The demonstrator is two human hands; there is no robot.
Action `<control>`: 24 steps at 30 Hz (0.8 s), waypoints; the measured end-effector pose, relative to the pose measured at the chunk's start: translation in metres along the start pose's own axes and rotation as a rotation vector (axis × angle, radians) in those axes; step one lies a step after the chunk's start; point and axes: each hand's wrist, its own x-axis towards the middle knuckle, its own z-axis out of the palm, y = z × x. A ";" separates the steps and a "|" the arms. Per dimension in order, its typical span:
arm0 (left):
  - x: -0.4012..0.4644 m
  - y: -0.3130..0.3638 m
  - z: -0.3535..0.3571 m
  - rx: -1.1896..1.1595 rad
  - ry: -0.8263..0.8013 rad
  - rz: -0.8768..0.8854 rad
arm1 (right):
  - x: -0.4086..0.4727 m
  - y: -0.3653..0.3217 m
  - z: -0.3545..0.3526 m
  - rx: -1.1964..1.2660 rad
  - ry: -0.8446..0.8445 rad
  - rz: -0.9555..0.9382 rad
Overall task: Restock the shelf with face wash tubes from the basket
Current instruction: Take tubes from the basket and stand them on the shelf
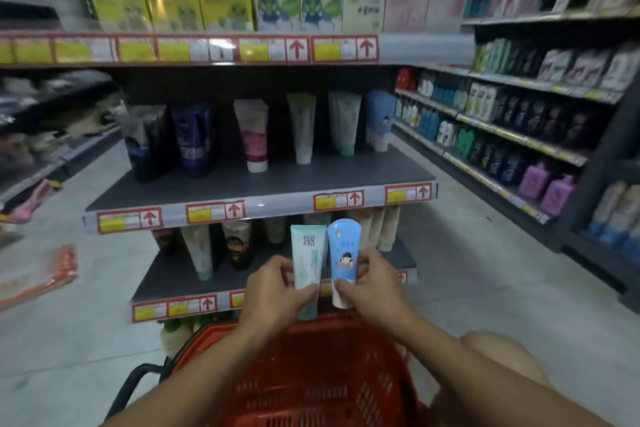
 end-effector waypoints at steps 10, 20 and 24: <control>0.047 0.094 -0.012 -0.074 0.065 0.143 | 0.063 -0.047 -0.079 0.058 0.143 -0.114; 0.118 0.154 0.004 -0.123 0.114 0.276 | 0.134 -0.058 -0.122 0.069 0.381 -0.161; 0.144 0.161 0.020 -0.125 0.124 0.281 | 0.160 -0.054 -0.123 0.072 0.413 -0.140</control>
